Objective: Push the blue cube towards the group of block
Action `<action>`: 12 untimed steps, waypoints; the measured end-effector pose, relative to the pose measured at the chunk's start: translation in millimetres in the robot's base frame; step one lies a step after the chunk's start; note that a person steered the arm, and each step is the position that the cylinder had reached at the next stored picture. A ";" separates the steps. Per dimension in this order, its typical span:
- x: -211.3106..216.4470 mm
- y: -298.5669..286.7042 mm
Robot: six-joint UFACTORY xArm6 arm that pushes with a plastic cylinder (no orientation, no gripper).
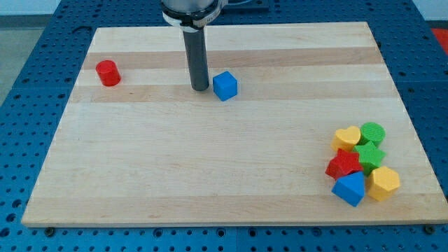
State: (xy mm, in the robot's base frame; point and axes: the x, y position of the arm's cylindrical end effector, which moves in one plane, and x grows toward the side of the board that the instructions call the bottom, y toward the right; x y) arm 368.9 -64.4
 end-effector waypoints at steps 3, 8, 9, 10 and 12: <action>-24.7 -31.9; -77.8 -32.1; -66.5 26.8; -39.7 32.7; 1.9 41.8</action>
State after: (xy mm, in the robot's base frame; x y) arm 370.8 -22.6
